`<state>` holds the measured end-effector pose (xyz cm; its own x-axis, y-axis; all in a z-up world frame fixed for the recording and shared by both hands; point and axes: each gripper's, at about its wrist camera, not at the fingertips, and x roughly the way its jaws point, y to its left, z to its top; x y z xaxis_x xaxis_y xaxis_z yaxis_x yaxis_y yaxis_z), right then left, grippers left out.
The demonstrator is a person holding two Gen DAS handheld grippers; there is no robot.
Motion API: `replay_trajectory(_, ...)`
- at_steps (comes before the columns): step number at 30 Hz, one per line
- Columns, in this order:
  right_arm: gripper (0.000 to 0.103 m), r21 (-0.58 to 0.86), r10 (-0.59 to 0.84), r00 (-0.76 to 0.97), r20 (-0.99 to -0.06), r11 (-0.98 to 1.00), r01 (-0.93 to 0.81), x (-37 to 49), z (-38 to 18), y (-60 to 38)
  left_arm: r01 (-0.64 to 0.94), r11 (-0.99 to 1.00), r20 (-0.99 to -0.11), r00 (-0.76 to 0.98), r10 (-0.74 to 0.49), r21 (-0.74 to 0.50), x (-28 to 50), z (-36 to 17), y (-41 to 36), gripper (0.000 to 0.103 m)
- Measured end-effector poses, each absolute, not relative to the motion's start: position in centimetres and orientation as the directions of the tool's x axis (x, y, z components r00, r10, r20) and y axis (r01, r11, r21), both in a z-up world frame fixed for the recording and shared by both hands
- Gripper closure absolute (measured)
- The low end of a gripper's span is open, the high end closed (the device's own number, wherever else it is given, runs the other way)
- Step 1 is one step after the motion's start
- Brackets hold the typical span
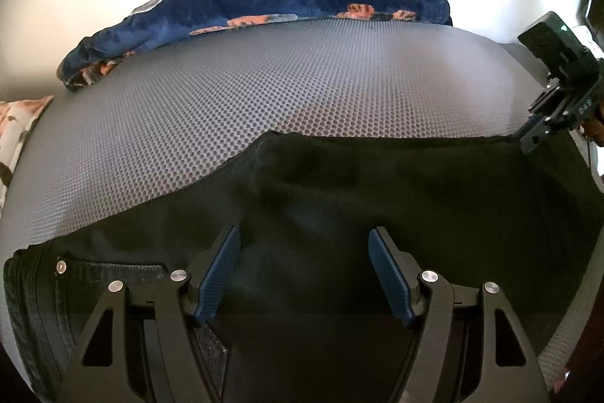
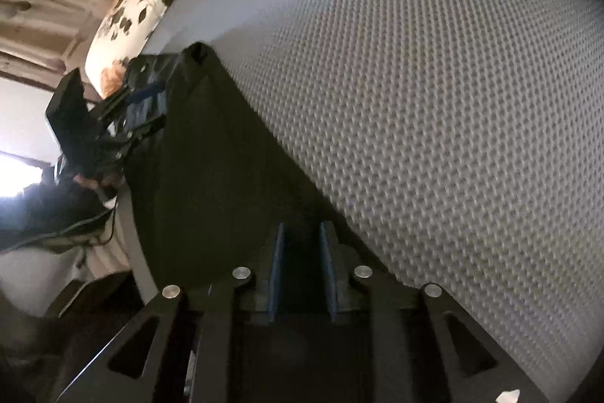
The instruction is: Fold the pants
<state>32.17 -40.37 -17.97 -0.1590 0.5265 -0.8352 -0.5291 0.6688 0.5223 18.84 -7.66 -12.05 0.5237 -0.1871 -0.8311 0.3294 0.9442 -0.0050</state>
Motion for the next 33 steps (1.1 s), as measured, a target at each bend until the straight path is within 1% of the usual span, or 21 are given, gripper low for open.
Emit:
replay_trajectory(4,0.082,0.543,0.539,-0.190,-0.821,0.633,-0.552,32.4,-17.9,-40.8,0.318,0.948,-0.836,0.523,-0.168,0.009,18.9,-12.3,-7.9,0.032)
replay_trajectory(7,0.083,0.521,0.532,-0.173,-0.829,0.623,-0.584,32.9,-17.9,-40.7,0.309,0.951,-0.839,0.523,-0.153,0.019,18.9,-12.6,-8.0,0.032)
replay_trajectory(10,0.083,0.541,0.548,-0.190,-0.815,0.601,-0.588,33.5,-18.2,-40.6,0.302,0.953,-0.843,0.519,-0.141,0.026,19.0,-12.8,-8.2,0.032)
replay_trajectory(12,0.081,0.565,0.563,-0.218,-0.798,0.570,-0.597,33.6,-18.3,-40.3,0.298,0.954,-0.845,0.517,-0.137,0.027,19.0,-12.9,-8.2,0.032)
replay_trajectory(16,0.081,0.575,0.558,-0.254,-0.790,0.530,-0.623,33.4,-18.2,-39.4,0.297,0.954,-0.849,0.514,-0.125,0.040,19.0,-13.1,-8.3,0.032)
replay_trajectory(19,0.082,0.576,0.572,-0.244,-0.783,0.520,-0.631,33.5,-18.2,-38.6,0.292,0.955,-0.849,0.515,-0.120,0.042,19.1,-13.2,-8.4,0.031)
replay_trajectory(21,0.087,0.574,0.587,-0.221,-0.779,0.523,-0.631,33.6,-18.3,-38.1,0.286,0.957,-0.849,0.515,-0.119,0.040,19.1,-13.3,-8.4,0.031)
replay_trajectory(23,0.093,0.537,0.574,-0.184,-0.797,0.537,-0.651,33.3,-18.2,-37.8,0.284,0.958,-0.849,0.515,-0.116,0.042,19.1,-13.3,-8.4,0.031)
replay_trajectory(28,0.098,0.412,0.515,-0.068,-0.854,0.591,-0.694,31.4,-16.4,-36.7,0.272,0.961,-0.848,0.520,-0.108,0.045,19.1,-13.2,-8.5,0.031)
replay_trajectory(33,0.100,0.262,0.452,0.106,-0.886,0.676,-0.689,29.3,-14.5,-35.9,0.268,0.963,-0.832,0.541,-0.127,0.027,19.2,-12.7,-8.7,0.031)
